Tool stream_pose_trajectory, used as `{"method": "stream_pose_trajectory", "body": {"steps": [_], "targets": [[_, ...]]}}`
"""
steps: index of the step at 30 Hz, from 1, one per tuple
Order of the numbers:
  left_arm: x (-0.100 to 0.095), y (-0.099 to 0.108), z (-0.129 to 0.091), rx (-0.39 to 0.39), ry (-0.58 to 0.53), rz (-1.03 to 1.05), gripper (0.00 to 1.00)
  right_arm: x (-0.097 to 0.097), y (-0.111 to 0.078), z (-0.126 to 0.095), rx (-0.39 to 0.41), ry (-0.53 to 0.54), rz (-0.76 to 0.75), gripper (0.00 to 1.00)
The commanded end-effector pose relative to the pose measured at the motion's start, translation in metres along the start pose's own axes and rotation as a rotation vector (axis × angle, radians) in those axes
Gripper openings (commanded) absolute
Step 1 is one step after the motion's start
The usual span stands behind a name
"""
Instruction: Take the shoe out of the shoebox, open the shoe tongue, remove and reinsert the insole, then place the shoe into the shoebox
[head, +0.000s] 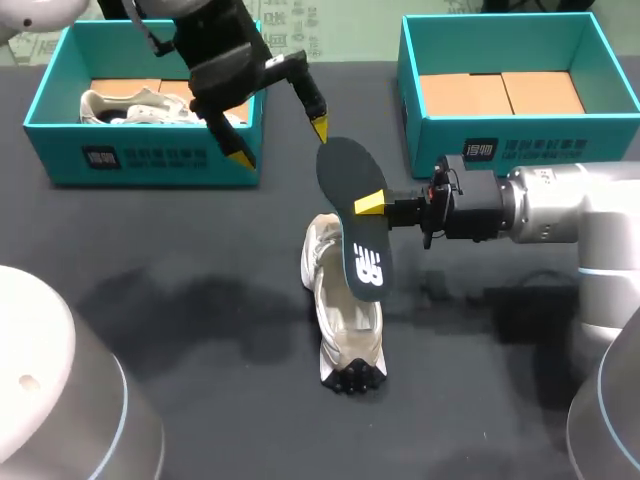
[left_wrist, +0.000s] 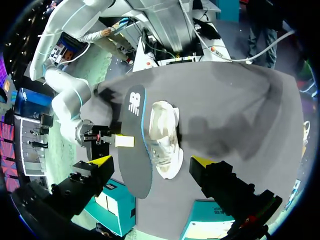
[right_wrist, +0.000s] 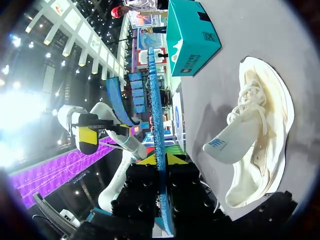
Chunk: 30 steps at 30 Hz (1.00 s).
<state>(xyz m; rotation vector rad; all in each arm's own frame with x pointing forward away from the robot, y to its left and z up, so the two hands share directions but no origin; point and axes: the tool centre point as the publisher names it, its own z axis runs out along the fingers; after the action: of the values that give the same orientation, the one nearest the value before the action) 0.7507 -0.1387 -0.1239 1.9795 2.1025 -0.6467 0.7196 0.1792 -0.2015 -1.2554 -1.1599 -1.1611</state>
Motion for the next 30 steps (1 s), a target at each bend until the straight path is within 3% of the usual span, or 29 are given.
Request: {"method": "stream_pose_trajectory", "body": {"steps": [1,13,14,19,21,22,30], "targets": [[0.016,-0.01,0.008,-0.031,-0.317,-0.035,1.0,0.0,-0.001,0.001,-0.001,-0.001,0.0,0.0],[0.016,-0.01,0.008,-0.031,-0.317,-0.035,1.0,0.0,-0.001,0.001,-0.001,-0.001,0.0,0.0],[0.019,-0.01,0.014,-0.058,-0.331,-0.05,1.0,0.0,-0.001,0.001,-0.001,-0.001,0.0,0.0],[0.036,-0.009,0.026,-0.028,-0.462,-0.082,1.0,0.0,-0.001,0.001,-0.001,-0.001,0.0,0.0],[0.04,-0.01,0.03,-0.064,-0.484,-0.092,1.0,0.0,-0.001,0.001,-0.001,-0.001,0.0,0.0],[0.041,-0.009,0.032,-0.019,-0.518,-0.085,1.0,0.0,-0.001,0.001,-0.001,-0.001,0.0,0.0],[0.043,-0.009,0.032,-0.02,-0.526,-0.089,1.0,0.0,-0.001,0.001,-0.001,-0.001,0.0,0.0]]}}
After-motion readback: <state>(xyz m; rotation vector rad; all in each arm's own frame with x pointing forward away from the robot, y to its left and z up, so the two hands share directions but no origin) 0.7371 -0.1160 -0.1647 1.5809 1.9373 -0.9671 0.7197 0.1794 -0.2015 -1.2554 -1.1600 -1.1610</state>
